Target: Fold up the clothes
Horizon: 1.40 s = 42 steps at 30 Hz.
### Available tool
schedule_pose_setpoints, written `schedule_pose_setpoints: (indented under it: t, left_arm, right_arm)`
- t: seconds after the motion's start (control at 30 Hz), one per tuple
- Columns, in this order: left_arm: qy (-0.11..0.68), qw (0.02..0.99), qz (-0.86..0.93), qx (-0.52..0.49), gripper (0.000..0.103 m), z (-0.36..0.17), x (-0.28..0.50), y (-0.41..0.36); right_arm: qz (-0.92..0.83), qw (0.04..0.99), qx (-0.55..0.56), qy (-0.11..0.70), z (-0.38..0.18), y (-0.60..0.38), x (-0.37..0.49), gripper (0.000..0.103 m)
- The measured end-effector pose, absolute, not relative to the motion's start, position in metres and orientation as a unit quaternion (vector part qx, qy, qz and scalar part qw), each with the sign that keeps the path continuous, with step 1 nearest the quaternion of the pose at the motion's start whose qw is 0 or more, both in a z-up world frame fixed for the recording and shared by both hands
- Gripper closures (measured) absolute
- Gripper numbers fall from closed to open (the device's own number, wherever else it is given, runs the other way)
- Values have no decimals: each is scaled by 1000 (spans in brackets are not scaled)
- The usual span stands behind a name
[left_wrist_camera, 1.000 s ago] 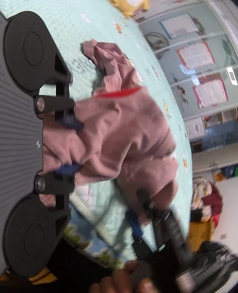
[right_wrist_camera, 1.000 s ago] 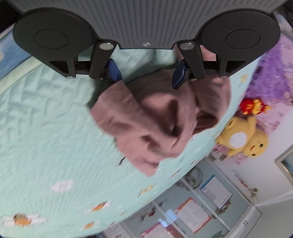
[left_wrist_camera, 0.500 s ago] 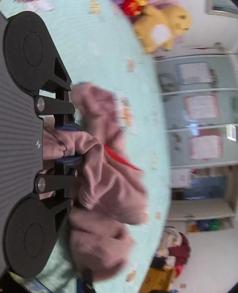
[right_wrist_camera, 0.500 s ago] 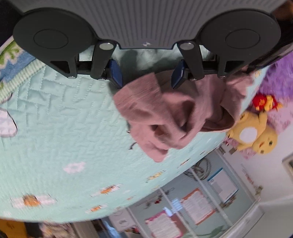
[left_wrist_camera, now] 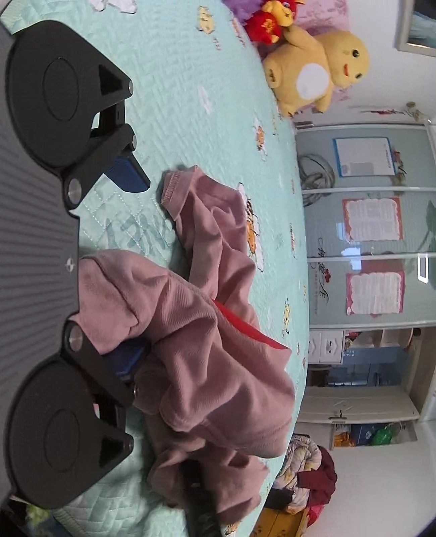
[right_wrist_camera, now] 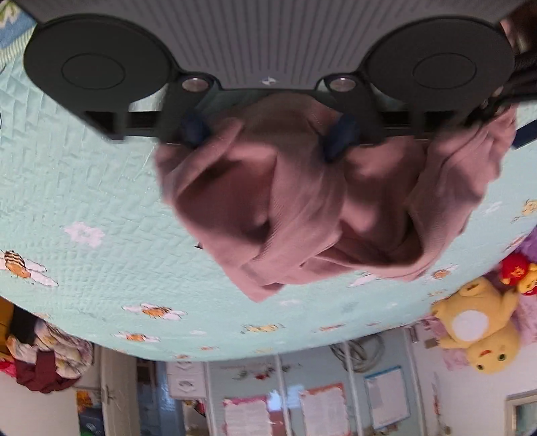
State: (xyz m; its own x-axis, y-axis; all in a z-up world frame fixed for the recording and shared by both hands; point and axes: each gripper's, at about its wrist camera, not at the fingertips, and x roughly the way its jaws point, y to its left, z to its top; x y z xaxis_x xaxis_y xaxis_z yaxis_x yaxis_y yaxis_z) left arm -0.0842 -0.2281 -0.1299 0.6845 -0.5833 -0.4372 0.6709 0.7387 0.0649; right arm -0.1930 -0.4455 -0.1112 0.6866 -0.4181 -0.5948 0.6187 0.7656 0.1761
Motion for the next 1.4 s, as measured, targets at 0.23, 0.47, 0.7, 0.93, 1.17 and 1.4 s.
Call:
schedule_pose_setpoints:
  t: [0.23,0.47,0.7,0.93,1.17,1.4]
  left_arm:
    - [172,901,-377,127,8,-129,-97,-236]
    - [174,898,-383,127,9,-130,-96,-235]
    - [169,897,-384,140,8,-133,-99,-236]
    - [156,899,-379,156,8,-138,-102,-240]
    - [135,901,-376,168,8,-133,-116,-237]
    - [113,870,-423,228,8,-131,-134,-271]
  right_arm:
    - [-305,920,182,164,-31,-487,-193,75]
    - [-297,925,168,168,-43,-470,-197,58]
    - [-288,900,182,272,-122,-437,-193,67]
    - [-355,890,203,203,-100,-477,-221,66]
    - [-362,879,220,220,-145,-477,-230,62]
    - [-372,885,182,214,-160,-464,-221,46]
